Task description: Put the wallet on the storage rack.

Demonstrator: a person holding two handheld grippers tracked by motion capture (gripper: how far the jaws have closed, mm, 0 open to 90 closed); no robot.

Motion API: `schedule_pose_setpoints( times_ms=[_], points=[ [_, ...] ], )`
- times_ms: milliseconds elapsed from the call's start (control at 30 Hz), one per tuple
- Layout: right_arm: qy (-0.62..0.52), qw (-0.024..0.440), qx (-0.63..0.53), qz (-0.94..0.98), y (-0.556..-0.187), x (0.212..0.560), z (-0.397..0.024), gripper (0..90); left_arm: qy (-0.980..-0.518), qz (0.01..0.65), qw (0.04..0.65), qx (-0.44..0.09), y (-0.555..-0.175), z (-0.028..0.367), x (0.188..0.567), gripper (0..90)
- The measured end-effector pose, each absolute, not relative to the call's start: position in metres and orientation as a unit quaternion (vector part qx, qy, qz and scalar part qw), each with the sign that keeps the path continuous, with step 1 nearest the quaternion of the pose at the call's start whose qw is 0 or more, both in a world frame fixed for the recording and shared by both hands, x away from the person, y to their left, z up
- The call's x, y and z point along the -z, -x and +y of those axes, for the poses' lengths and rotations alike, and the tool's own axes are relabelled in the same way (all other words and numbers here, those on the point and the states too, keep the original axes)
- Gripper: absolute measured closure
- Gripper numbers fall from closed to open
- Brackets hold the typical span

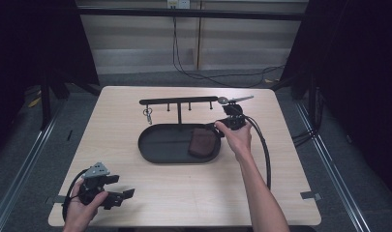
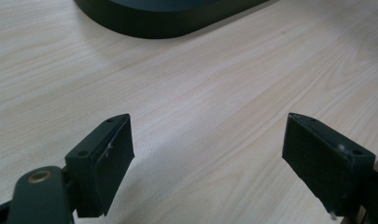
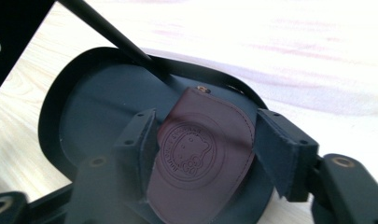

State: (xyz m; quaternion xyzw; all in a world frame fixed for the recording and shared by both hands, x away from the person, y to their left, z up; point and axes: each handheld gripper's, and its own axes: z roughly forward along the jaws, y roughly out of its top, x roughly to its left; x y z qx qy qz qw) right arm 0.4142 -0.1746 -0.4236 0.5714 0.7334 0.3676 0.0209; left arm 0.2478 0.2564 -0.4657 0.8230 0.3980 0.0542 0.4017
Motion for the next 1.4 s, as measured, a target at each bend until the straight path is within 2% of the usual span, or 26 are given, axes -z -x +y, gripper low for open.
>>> schedule_pose_setpoints(
  times_ms=[133, 367, 767, 1400],
  points=[
    [-0.569, 0.034, -0.372, 0.733, -0.408, 0.416, -0.180, 26.2, -0.818, 0.406, 0.403, -0.056, -0.248, 0.258, 0.466, 16.3],
    [-0.563, 0.049, -0.382, 0.731, -0.392, 0.415, -0.193, 17.0, -0.814, 0.413, 0.404, -0.053, -0.249, 0.257, 0.466, 16.4],
    [-0.546, 0.071, -0.394, 0.736, -0.358, 0.414, -0.214, 14.6, -0.812, 0.420, 0.401, -0.054, -0.250, 0.257, 0.467, 16.4],
    [-0.539, 0.106, -0.394, 0.737, -0.300, 0.414, -0.247, 15.4, -0.803, 0.433, 0.406, -0.059, -0.250, 0.258, 0.466, 16.8]
  ],
)
